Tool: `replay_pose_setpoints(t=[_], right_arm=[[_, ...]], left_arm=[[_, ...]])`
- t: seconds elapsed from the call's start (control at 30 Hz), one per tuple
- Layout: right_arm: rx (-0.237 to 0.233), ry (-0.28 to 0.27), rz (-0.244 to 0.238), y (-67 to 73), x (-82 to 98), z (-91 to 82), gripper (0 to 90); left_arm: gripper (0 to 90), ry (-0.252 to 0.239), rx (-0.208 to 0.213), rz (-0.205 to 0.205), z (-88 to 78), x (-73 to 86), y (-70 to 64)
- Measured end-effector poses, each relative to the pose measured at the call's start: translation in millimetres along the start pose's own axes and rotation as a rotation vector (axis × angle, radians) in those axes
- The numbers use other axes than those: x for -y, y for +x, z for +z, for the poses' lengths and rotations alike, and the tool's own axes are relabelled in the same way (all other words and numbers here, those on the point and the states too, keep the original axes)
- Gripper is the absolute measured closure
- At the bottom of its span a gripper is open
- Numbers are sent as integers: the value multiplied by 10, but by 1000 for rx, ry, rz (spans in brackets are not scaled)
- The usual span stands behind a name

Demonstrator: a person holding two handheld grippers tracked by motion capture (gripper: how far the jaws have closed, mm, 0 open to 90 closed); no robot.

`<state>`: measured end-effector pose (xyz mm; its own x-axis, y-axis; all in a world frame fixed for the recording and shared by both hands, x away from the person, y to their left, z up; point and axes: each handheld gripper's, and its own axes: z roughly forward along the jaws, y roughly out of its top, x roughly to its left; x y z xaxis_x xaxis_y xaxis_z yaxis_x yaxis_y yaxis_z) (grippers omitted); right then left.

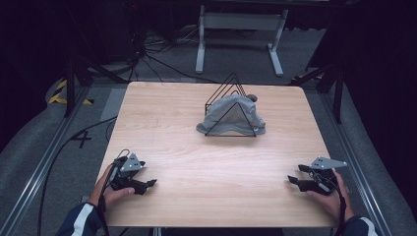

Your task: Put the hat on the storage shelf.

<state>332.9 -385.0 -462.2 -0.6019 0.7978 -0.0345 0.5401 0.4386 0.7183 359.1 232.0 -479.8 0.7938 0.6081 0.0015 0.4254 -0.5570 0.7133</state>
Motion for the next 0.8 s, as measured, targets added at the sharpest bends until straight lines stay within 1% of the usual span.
replay_pose_setpoints(t=[0.03,0.07,0.1,0.17,0.2,0.27,0.47,0.53,0.8], right_arm=[[0,0,0,0,0,0,328],[-5,-27,9,1,48,-15,327],[1,-40,18,0,90,-43,316],[25,-48,33,3,115,-50,274],[39,-42,44,4,114,-47,248],[39,-40,48,0,113,-48,245],[43,-40,46,1,111,-39,239],[47,-40,48,0,110,-38,239],[54,-40,55,-5,109,-37,239]], left_arm=[[195,0,0,0,0,0,0],[195,-10,-1,-23,-5,28,-8],[186,-14,-11,-24,-9,34,-12],[169,-9,-19,-40,-17,47,-24],[164,-8,-22,-47,-20,49,-32],[162,-9,-25,-52,-20,51,-40],[158,-2,-25,-55,-23,50,-39],[152,-9,-29,-52,-16,49,-33],[148,-8,-32,-53,-16,50,-34]])
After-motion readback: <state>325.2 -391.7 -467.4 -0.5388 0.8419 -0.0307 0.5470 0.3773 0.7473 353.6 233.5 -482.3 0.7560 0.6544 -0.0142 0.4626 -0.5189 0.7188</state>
